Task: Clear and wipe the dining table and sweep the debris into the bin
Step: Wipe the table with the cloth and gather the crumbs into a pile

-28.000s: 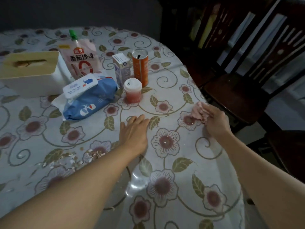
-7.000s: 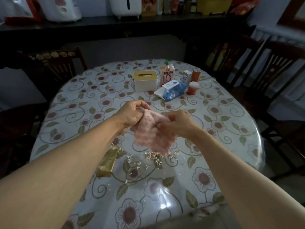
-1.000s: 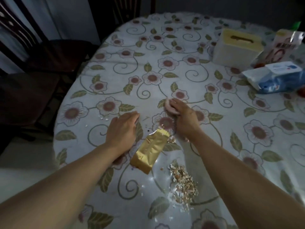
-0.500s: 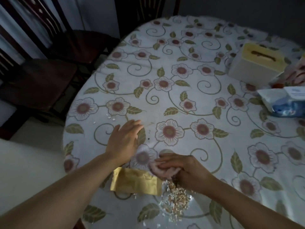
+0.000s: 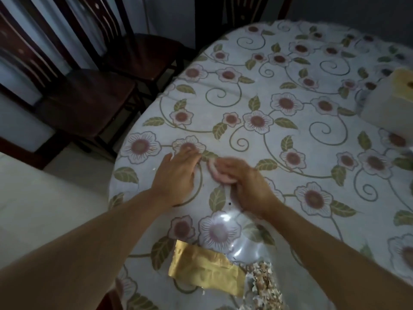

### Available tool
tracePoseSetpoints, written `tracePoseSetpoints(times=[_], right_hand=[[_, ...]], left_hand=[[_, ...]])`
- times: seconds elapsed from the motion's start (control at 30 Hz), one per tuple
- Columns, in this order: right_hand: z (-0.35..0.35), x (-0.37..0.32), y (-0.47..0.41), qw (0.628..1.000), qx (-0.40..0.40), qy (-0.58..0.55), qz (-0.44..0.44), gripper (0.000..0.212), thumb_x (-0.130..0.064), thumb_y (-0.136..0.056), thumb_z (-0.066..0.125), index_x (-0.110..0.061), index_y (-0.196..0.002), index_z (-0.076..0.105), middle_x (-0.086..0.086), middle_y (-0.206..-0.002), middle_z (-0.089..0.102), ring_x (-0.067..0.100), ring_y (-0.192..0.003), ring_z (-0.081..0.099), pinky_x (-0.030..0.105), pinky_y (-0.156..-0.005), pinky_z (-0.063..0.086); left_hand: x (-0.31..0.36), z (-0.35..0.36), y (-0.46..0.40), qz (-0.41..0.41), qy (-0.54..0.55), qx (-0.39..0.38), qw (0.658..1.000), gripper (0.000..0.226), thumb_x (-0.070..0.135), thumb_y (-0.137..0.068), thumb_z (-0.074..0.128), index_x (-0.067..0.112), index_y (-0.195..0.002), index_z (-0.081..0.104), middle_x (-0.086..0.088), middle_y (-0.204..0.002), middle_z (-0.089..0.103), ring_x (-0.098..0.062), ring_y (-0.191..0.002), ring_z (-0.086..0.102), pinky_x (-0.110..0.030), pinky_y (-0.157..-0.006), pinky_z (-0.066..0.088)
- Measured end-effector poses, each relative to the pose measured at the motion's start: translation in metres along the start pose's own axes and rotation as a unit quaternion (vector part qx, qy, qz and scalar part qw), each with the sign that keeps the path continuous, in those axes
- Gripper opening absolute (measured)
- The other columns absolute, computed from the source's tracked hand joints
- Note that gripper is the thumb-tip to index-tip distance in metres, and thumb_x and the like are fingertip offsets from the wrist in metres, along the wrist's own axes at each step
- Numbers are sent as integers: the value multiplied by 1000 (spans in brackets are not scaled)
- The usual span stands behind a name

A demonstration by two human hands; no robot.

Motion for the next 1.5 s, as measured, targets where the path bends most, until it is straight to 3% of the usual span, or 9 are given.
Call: tracePoseSetpoints(times=[0.17, 0.43, 0.53, 0.63, 0.87, 1.0, 1.17, 1.37, 1.5], right_hand=[[9, -22, 58, 988, -124, -73, -56, 58, 19, -66, 55, -8, -116, 65, -2, -126, 59, 14, -124, 50, 27, -108, 38], [-23, -9, -94, 993, 100, -38, 58, 41, 9, -86, 48, -4, -124, 58, 11, -131, 52, 19, -118, 50, 8, -93, 36], [-2, 5, -140, 989, 120, 5, 85, 42, 13, -82, 45, -1, -120, 60, 19, -122, 59, 33, -113, 53, 19, -88, 35], [23, 8, -146, 989, 111, 20, 100, 56, 15, -78, 43, -6, -128, 56, 11, -135, 54, 25, -126, 47, 8, -99, 25], [56, -51, -46, 987, -76, -7, -141, 58, 20, -65, 53, -7, -115, 65, 4, -123, 63, 15, -124, 51, 21, -109, 36], [41, -53, -13, 978, -146, -119, -91, 50, 16, -62, 47, -5, -100, 73, 4, -112, 70, -2, -109, 59, 19, -94, 49], [24, -49, -107, 999, 21, -38, -7, 44, 9, -84, 50, -8, -124, 58, -7, -125, 52, 14, -117, 53, 3, -89, 38], [52, -23, -195, 982, 138, -14, 131, 51, 10, -81, 47, -10, -127, 57, 11, -130, 57, 25, -119, 53, 24, -102, 38], [77, -36, -189, 991, 107, -41, 67, 58, 15, -76, 47, -10, -128, 57, 7, -132, 57, 19, -123, 50, -3, -96, 23]], left_hand=[[-2, -5, 9, 20, 22, 26, 999, 47, 1, -84, 49, 9, -130, 54, -3, -144, 46, -20, -137, 37, -46, -106, 29], [-57, -30, 13, -144, 20, 76, 987, 57, 3, -84, 47, 10, -140, 39, -8, -149, 36, -23, -140, 30, -46, -111, 26], [-78, -23, 16, -172, 15, 52, 984, 57, 9, -90, 41, 13, -146, 28, -6, -156, 23, -17, -144, 18, -35, -118, 17], [-84, -15, 20, -179, 63, 51, 980, 56, 10, -94, 39, 14, -148, 23, -3, -158, 15, -14, -146, 10, -27, -119, 9], [-86, -20, 23, -171, 113, 54, 977, 54, 10, -95, 36, 17, -147, 25, 2, -158, 16, -9, -145, 9, -19, -115, 5], [-85, -28, 28, -181, 158, 72, 968, 55, 3, -92, 37, 17, -145, 32, 3, -155, 25, -9, -144, 18, -28, -119, 14], [-87, -30, 47, -230, 181, 99, 951, 67, -3, -84, 39, 23, -144, 30, 3, -149, 34, -14, -137, 32, -31, -115, 27], [-93, -25, 47, -273, 171, 85, 943, 64, 4, -90, 38, 22, -148, 20, 2, -153, 31, -14, -138, 32, -31, -114, 28], [-94, -27, 48, -282, 148, 81, 945, 65, 5, -88, 39, 24, -147, 22, 3, -146, 42, -17, -129, 45, -34, -106, 40]])
Point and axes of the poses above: each hand's wrist, its own y-axis away from the middle knuckle, its own z-axis out of the palm, x = y × z, the point moved 2 cm from there along -y, towards the middle knuckle
